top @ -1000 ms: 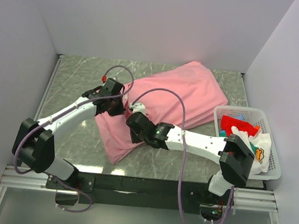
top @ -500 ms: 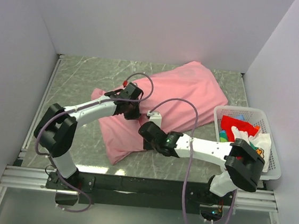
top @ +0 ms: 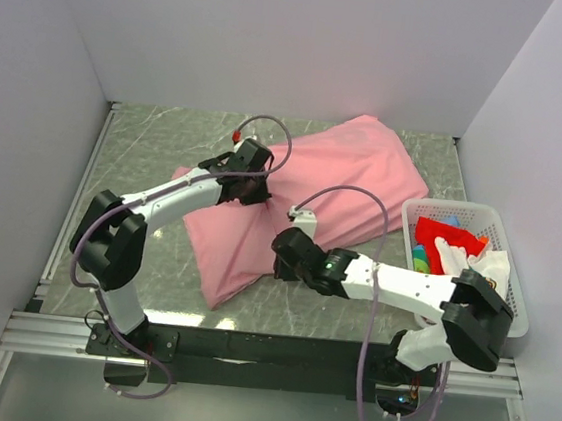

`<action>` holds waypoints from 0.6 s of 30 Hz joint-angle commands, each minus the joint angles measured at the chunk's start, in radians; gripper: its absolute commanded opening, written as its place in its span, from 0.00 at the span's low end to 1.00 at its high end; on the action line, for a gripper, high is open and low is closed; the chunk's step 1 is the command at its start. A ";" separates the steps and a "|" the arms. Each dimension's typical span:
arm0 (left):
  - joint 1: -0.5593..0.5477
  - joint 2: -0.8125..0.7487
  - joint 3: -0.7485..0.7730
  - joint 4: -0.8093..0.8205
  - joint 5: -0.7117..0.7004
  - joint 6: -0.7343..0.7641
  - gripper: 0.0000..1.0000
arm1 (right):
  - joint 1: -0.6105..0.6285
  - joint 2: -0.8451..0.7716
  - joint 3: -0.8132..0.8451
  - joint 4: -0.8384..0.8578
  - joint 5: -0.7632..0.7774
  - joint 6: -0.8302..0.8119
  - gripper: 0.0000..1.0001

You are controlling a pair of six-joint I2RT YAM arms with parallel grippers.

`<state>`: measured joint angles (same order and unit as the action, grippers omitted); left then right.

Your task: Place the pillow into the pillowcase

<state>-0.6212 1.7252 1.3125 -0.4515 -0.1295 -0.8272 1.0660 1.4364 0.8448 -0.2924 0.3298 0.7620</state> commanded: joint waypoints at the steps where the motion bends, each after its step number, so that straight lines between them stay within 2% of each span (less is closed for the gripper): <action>1: 0.009 0.031 0.037 0.016 -0.015 0.007 0.01 | -0.035 -0.106 -0.035 0.007 0.048 -0.012 0.42; 5: 0.009 0.047 0.028 0.013 0.010 0.005 0.01 | -0.089 -0.116 -0.085 0.024 0.022 -0.021 0.43; 9: 0.011 0.017 -0.005 0.013 0.019 -0.007 0.01 | -0.196 -0.103 -0.150 0.120 -0.047 -0.035 0.43; 13: 0.011 -0.022 -0.027 0.001 0.019 -0.009 0.01 | -0.225 -0.029 -0.151 0.157 -0.066 -0.050 0.42; 17: 0.011 -0.055 -0.039 -0.009 0.019 -0.007 0.01 | -0.230 0.027 -0.141 0.176 -0.080 -0.046 0.31; 18: 0.011 -0.059 -0.041 -0.012 0.019 -0.006 0.01 | -0.228 0.028 -0.142 0.177 -0.084 -0.040 0.25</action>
<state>-0.6117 1.7359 1.2789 -0.4606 -0.1181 -0.8322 0.8413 1.4403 0.6933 -0.1783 0.2626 0.7212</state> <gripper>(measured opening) 0.018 0.328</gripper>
